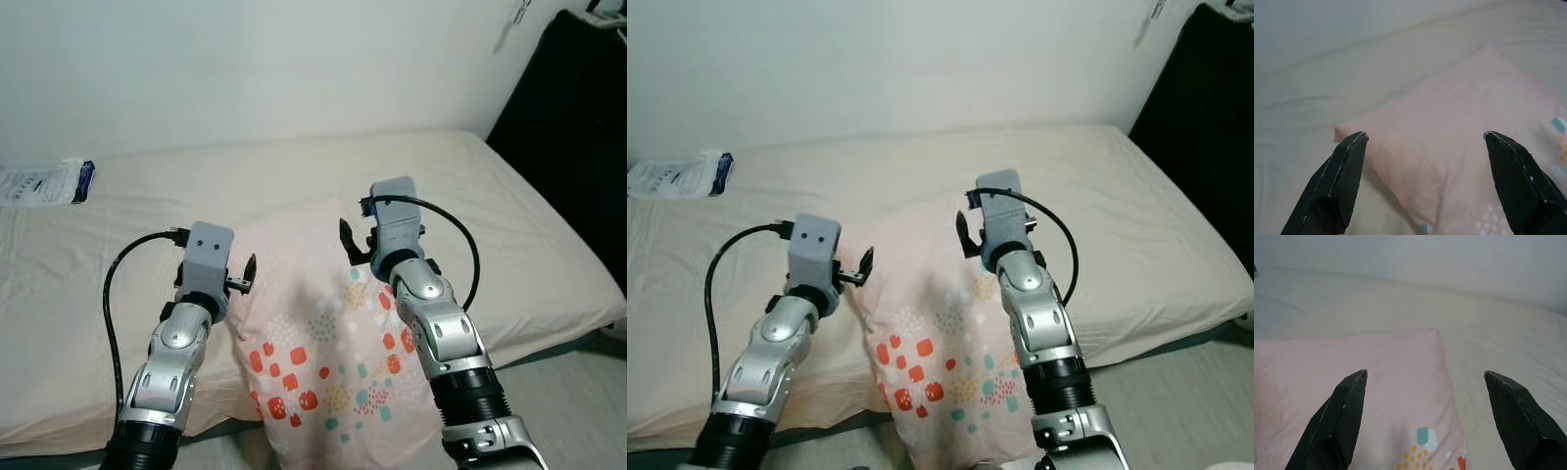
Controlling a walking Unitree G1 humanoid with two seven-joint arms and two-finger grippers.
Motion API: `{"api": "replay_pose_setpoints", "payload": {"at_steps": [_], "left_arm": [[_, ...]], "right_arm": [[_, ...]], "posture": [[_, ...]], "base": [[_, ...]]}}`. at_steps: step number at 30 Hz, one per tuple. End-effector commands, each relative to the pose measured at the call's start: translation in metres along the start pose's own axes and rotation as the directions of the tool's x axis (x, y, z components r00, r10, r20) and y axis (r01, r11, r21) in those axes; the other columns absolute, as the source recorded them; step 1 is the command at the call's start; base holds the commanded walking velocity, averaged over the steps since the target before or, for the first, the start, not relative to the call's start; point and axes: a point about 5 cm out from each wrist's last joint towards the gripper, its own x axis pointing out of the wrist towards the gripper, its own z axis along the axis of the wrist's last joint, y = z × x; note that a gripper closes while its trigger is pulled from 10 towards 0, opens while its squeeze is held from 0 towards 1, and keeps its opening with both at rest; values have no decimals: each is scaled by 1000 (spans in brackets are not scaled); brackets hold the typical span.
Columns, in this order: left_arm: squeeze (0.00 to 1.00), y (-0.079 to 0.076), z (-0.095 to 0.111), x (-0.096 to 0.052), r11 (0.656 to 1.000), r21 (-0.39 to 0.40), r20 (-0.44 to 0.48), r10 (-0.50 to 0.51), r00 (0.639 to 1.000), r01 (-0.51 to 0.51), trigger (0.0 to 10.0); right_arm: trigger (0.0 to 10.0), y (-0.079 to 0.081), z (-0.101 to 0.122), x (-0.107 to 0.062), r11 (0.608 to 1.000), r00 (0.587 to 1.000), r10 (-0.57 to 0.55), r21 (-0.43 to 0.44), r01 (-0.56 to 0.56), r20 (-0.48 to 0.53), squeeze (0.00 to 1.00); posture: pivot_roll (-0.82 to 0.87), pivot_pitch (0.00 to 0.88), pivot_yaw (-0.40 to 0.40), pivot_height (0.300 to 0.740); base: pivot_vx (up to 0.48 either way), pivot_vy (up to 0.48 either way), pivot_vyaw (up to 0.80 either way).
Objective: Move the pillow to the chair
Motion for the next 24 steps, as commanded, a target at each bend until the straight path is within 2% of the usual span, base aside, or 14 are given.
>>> {"api": "replay_pose_setpoints", "payload": {"at_steps": [1, 4, 11, 24], "left_arm": [[0, 0, -2, -2, 1000, -12, -6, 4, 1000, -4, 10000], [0, 0, -3, -3, 1000, -19, -3, 13, 1000, -13, 10000], [0, 2, -3, -6, 999, -49, 1, 22, 1000, -21, 10000], [0, -7, -8, -11, 997, -57, -32, -55, 998, 53, 10000]], "right_arm": [[10000, 4, -5, 1, 1000, 1000, 18, 19, -17, -19, 0], [10000, 4, -9, 0, 998, 999, 27, 50, -25, -30, 0], [10000, 4, -15, 1, 998, 999, 19, 56, -17, -47, 0], [10000, 6, -22, -3, 997, 997, 21, 73, -16, -69, 0]], "posture": [[22, 134, -72, 740], [24, 138, -77, 730], [25, 137, -73, 710], [23, 129, -69, 660]], "base": [[0, 0, 0], [0, 0, 0], [0, 0, 0], [0, 0, 0]]}}
